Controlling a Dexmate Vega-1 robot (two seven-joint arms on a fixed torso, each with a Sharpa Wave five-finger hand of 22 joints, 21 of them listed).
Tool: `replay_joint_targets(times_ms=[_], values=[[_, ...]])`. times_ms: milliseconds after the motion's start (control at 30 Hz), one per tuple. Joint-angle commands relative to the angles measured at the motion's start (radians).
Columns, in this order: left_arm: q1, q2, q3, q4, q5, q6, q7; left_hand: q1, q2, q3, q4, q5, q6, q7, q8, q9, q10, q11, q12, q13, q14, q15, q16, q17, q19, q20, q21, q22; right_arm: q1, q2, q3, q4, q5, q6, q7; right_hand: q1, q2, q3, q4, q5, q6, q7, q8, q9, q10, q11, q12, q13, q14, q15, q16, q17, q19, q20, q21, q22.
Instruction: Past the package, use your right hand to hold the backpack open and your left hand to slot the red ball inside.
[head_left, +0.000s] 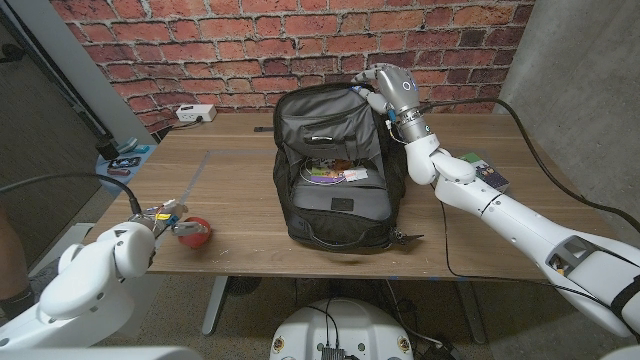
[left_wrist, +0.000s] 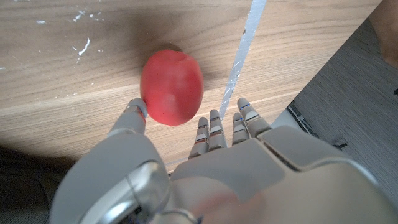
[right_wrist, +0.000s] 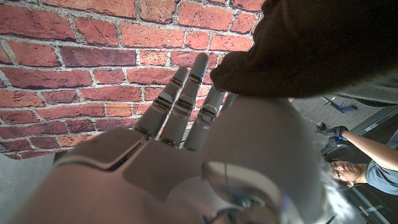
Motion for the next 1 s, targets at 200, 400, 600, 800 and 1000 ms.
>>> replay_joint_targets(times_ms=[200,400,600,800,1000], values=[[-0.053,0.136,0.089,-0.008,-0.196,0.115,0.147,0.026,-0.007,0.003,-0.011,-0.004,0.050,0.006,0.019,0.002,0.059,-0.009,0.021,0.004,0.051,-0.008,0.009,0.003,0.039,-0.001,0.015,0.004,0.001,-0.002,0.005,0.014,0.011,0.008,-0.011,0.013,0.018,-0.010,-0.001,0.004,0.006,-0.001,0.000,0.003,0.019,-0.012,0.000,0.004,0.011,-0.124,-0.006,0.001,0.007,-0.133,0.006,0.003],[-0.064,0.182,0.109,-0.017,-0.271,0.156,0.211,0.043,-0.012,0.007,-0.013,-0.006,0.093,0.006,0.029,0.004,0.095,-0.016,0.035,0.012,0.104,-0.019,0.018,0.004,0.064,-0.008,0.020,0.005,-0.002,-0.002,0.005,0.011,0.011,0.006,-0.013,0.013,0.018,-0.012,-0.001,0.004,0.007,-0.002,0.000,0.003,0.018,-0.012,-0.001,0.005,0.011,-0.124,-0.009,0.001,0.008,-0.133,0.006,0.003],[-0.057,0.221,0.115,-0.026,-0.330,0.183,0.291,0.063,-0.013,0.012,-0.012,-0.006,0.141,0.016,0.040,0.009,0.147,-0.020,0.060,0.029,0.167,-0.038,0.026,0.007,0.097,-0.010,0.027,0.006,-0.008,-0.004,0.002,0.006,0.007,0.007,-0.015,0.013,0.019,-0.012,-0.001,0.004,0.008,-0.002,-0.001,0.004,0.018,-0.012,-0.004,0.002,0.013,-0.124,-0.010,0.002,0.009,-0.132,0.006,0.003],[-0.043,0.251,0.117,-0.031,-0.380,0.196,0.370,0.089,-0.011,0.020,-0.015,-0.005,0.190,0.010,0.053,0.014,0.191,-0.034,0.087,0.050,0.221,-0.060,0.032,0.009,0.130,-0.004,0.035,0.008,-0.013,-0.002,0.000,0.005,0.006,0.004,-0.017,0.013,0.019,-0.013,-0.001,0.004,0.008,-0.001,-0.001,0.004,0.019,-0.012,-0.004,0.003,0.015,-0.124,-0.011,0.003,0.009,-0.132,0.006,0.003],[-0.046,0.269,0.135,-0.030,-0.421,0.209,0.445,0.114,-0.010,0.028,-0.018,-0.005,0.224,-0.006,0.061,0.021,0.218,-0.047,0.110,0.068,0.258,-0.073,0.032,0.010,0.156,-0.005,0.041,0.010,-0.014,0.001,0.001,0.004,0.006,-0.002,-0.018,0.013,0.020,-0.014,0.000,0.004,0.008,0.001,-0.002,0.004,0.020,-0.012,-0.005,0.003,0.016,-0.124,-0.013,0.003,0.010,-0.132,0.006,0.002]])
